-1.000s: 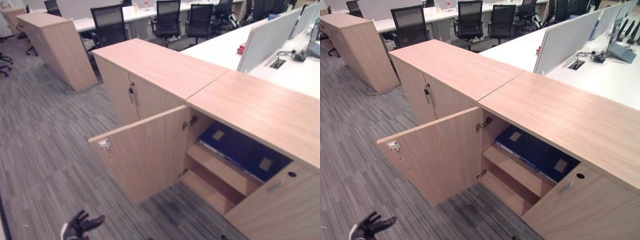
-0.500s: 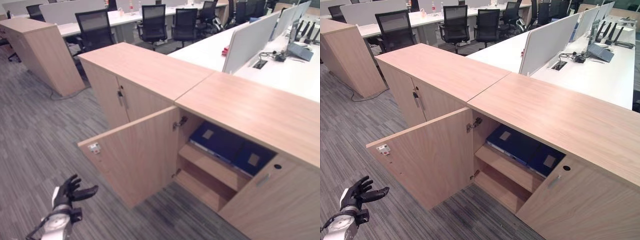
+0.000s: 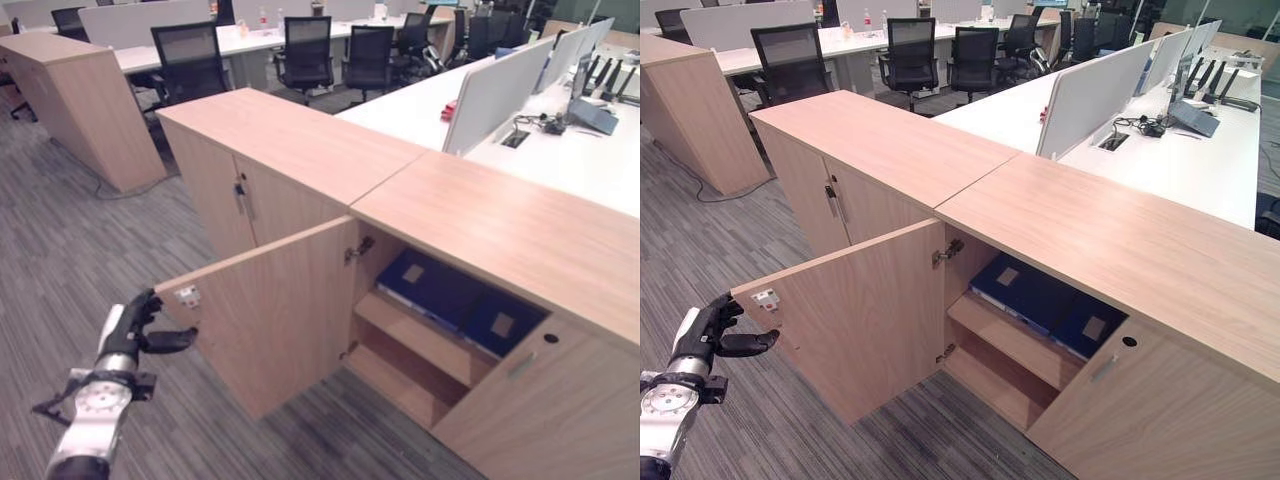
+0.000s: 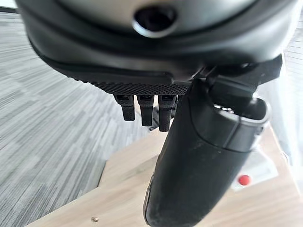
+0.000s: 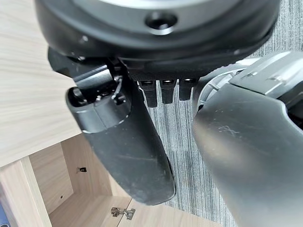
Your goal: Put the empty folder in the office cabinet
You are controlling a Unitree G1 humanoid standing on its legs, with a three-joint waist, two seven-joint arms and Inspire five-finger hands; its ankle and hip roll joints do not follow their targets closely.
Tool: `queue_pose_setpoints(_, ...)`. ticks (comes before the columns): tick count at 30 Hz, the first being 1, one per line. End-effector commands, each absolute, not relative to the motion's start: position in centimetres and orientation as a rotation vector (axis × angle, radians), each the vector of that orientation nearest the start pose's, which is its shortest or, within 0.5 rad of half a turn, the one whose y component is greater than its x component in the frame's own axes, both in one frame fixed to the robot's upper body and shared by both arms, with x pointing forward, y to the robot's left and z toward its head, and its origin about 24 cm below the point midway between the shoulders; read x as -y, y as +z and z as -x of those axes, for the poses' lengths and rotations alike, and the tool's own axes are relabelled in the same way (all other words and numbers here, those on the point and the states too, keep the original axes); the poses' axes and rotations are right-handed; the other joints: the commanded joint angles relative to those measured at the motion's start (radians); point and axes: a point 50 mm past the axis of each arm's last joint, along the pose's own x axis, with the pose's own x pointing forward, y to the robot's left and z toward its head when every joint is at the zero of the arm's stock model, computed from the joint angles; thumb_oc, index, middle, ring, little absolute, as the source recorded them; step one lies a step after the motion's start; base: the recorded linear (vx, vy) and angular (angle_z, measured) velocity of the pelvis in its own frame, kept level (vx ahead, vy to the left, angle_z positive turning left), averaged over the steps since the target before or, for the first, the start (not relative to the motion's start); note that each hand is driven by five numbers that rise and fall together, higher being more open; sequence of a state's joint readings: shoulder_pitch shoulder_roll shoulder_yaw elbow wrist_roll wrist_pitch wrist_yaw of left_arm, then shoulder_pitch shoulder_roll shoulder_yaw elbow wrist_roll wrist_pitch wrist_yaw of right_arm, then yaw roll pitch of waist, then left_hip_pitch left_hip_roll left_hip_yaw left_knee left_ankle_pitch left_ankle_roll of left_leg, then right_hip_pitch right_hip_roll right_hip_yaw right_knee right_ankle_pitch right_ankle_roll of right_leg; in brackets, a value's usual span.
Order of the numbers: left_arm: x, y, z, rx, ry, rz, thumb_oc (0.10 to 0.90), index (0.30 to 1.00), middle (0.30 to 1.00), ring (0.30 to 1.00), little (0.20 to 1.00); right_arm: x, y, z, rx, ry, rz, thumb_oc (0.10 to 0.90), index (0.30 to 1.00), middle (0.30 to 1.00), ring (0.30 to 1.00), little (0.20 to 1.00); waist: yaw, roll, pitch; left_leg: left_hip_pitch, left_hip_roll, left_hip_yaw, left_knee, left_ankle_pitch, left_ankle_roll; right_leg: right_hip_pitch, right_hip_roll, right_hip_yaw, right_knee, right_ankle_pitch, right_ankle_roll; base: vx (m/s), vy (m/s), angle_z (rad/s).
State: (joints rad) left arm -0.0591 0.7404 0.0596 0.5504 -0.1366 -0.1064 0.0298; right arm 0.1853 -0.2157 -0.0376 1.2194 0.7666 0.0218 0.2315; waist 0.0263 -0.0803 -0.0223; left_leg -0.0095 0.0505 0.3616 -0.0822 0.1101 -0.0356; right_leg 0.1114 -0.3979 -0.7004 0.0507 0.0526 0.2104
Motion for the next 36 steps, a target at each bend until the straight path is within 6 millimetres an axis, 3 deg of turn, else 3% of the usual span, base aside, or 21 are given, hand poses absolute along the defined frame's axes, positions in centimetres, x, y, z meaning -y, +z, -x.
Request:
queue_pose_setpoints(1, -37.4, 12.9, -27.9, -0.005, 0.353, -0.719, 0.800, 0.900, 0.900, 0.900, 0.900, 23.3, -16.7, -3.2, -1.141, -0.452, -0.614, 0.800, 0.900, 0.900, 0.900, 0.900, -0.008, 0.040, -0.035, 0.059, 0.019, 0.017, -0.005, -0.114, -0.032, -0.125, 0.035, -0.008, -0.064, 0.132, 0.034, 0.00, 0.000, 0.00)
queue_pose_setpoints(3, -36.8, 14.6, -29.2, 0.046, 0.336, -0.719, 0.800, 0.900, 0.900, 0.900, 0.900, 23.4, -16.6, -3.1, -1.147, -0.446, -0.605, 0.800, 0.900, 0.900, 0.900, 0.900, -0.021, 0.042, -0.041, 0.059, 0.019, 0.020, -0.005, -0.114, -0.032, -0.126, 0.036, -0.005, -0.064, 0.135, 0.036, 0.00, 0.000, 0.00)
queue_pose_setpoints(7, -36.0, 15.6, -30.1, 0.096, 0.312, -0.679, 0.800, 0.900, 0.900, 0.900, 0.900, 23.5, -16.6, -3.2, -1.148, -0.444, -0.602, 0.800, 0.900, 0.900, 0.900, 0.900, -0.025, 0.041, -0.040, 0.060, 0.018, 0.022, -0.005, -0.114, -0.032, -0.128, 0.037, -0.002, -0.065, 0.138, 0.037, 0.00, 0.000, 0.00)
queue_pose_setpoints(9, -34.2, 15.9, -30.8, 0.162, 0.250, -0.565, 0.800, 0.900, 0.900, 0.900, 0.900, 23.3, -16.7, -3.2, -1.158, -0.435, -0.599, 0.800, 0.900, 0.900, 0.900, 0.900, -0.032, 0.040, -0.041, 0.061, 0.018, 0.023, -0.005, -0.115, -0.032, -0.130, 0.040, 0.003, -0.067, 0.141, 0.037, 0.00, 0.000, 0.00)
queue_pose_setpoints(13, -30.9, 14.2, -31.4, 0.176, 0.110, -0.403, 0.800, 0.900, 0.900, 0.900, 0.900, 23.0, -16.8, -2.8, -1.182, -0.431, -0.600, 0.800, 0.900, 0.900, 0.900, 0.900, -0.040, 0.038, -0.040, 0.064, 0.016, 0.026, -0.005, -0.118, -0.029, -0.129, 0.041, 0.009, -0.072, 0.145, 0.037, 0.00, 0.000, 0.00)
queue_pose_setpoints(14, -30.9, 14.1, -31.4, 0.175, 0.108, -0.401, 0.800, 0.900, 0.900, 0.900, 0.900, 23.1, -16.8, -2.8, -1.183, -0.433, -0.598, 0.800, 0.900, 0.900, 0.900, 0.900, -0.038, 0.039, -0.041, 0.064, 0.017, 0.027, -0.005, -0.118, -0.029, -0.128, 0.041, 0.009, -0.073, 0.146, 0.037, 0.00, 0.000, 0.00)
queue_pose_setpoints(15, -30.0, 13.3, -31.5, 0.163, 0.076, -0.366, 0.800, 0.900, 0.900, 0.900, 0.900, 23.0, -16.9, -2.6, -1.193, -0.435, -0.595, 0.800, 0.900, 0.900, 0.900, 0.900, -0.040, 0.036, -0.040, 0.065, 0.016, 0.026, -0.005, -0.118, -0.028, -0.128, 0.041, 0.011, -0.074, 0.146, 0.036, 0.00, 0.000, 0.00)
queue_pose_setpoints(16, -27.5, 11.6, -31.4, 0.138, -0.027, -0.313, 0.800, 0.900, 0.900, 0.900, 0.900, 23.1, -16.9, -2.8, -1.196, -0.445, -0.585, 0.800, 0.900, 0.900, 0.900, 0.900, -0.041, 0.036, -0.037, 0.065, 0.015, 0.024, -0.005, -0.119, -0.027, -0.128, 0.041, 0.011, -0.076, 0.147, 0.036, 0.00, 0.000, 0.00)
queue_pose_setpoints(17, -27.5, 11.6, -31.4, 0.137, -0.029, -0.311, 0.800, 0.900, 0.900, 0.900, 0.900, 23.2, -16.9, -2.8, -1.196, -0.447, -0.585, 0.800, 0.900, 0.900, 0.900, 0.900, -0.039, 0.038, -0.037, 0.065, 0.015, 0.024, -0.005, -0.119, -0.027, -0.127, 0.042, 0.011, -0.076, 0.148, 0.036, 0.00, 0.000, 0.00)
queue_pose_setpoints(18, -24.7, 9.2, -30.2, 0.088, -0.178, -0.217, 0.800, 0.900, 0.900, 0.900, 0.900, 23.2, -16.9, -3.2, -1.186, -0.464, -0.606, 0.800, 0.900, 0.900, 0.900, 0.900, -0.035, 0.036, -0.031, 0.066, 0.015, 0.024, -0.005, -0.121, -0.024, -0.125, 0.041, 0.006, -0.078, 0.150, 0.035, 0.00, 0.000, 0.00)
queue_pose_setpoints(22, -19.9, 4.9, -25.7, -0.043, -0.448, 0.016, 0.800, 0.900, 0.900, 0.900, 0.900, 23.1, -17.0, -2.8, -1.196, -0.508, -0.648, 0.800, 0.900, 0.900, 0.900, 0.900, -0.025, 0.040, -0.025, 0.070, 0.011, 0.025, -0.005, -0.127, -0.018, -0.120, 0.042, 0.005, -0.086, 0.160, 0.034, 0.00, 0.012, 0.03)
queue_pose_setpoints(25, -18.7, 3.6, -23.7, -0.109, -0.526, 0.076, 0.800, 0.900, 0.900, 0.900, 0.900, 23.3, -17.0, -2.6, -1.193, -0.533, -0.662, 0.800, 0.900, 0.900, 0.900, 0.900, -0.019, 0.043, -0.025, 0.072, 0.012, 0.024, -0.005, -0.129, -0.015, -0.117, 0.043, 0.006, -0.090, 0.162, 0.033, 0.00, 0.007, 0.03)
queue_pose_setpoints(26, -18.2, 2.6, -22.1, -0.168, -0.569, 0.087, 0.800, 0.900, 0.900, 0.900, 0.900, 23.4, -17.0, -2.5, -1.189, -0.553, -0.671, 0.800, 0.900, 0.900, 0.900, 0.900, -0.014, 0.043, -0.021, 0.072, 0.013, 0.023, -0.005, -0.129, -0.013, -0.115, 0.045, 0.007, -0.092, 0.163, 0.033, 0.00, 0.001, 0.03)
queue_pose_setpoints(31, -18.1, 2.0, -20.0, -0.229, -0.596, 0.187, 0.800, 0.900, 0.900, 0.900, 0.900, 23.6, -17.0, -2.3, -1.194, -0.575, -0.682, 0.800, 0.900, 0.900, 0.900, 0.900, -0.004, 0.041, -0.016, 0.070, 0.016, 0.022, -0.005, -0.128, -0.012, -0.111, 0.048, 0.002, -0.095, 0.163, 0.032, -0.01, -0.007, -0.06)
queue_pose_setpoints(36, -16.0, 4.4, -18.9, -0.199, -0.727, 0.398, 0.800, 0.900, 0.900, 0.900, 0.900, 23.2, -17.1, -1.7, -1.221, -0.576, -0.691, 0.800, 0.900, 0.900, 0.900, 0.900, -0.004, 0.044, -0.018, 0.066, 0.015, 0.015, -0.005, -0.123, -0.015, -0.107, 0.054, -0.005, -0.099, 0.166, 0.032, 0.00, -0.003, 0.00)
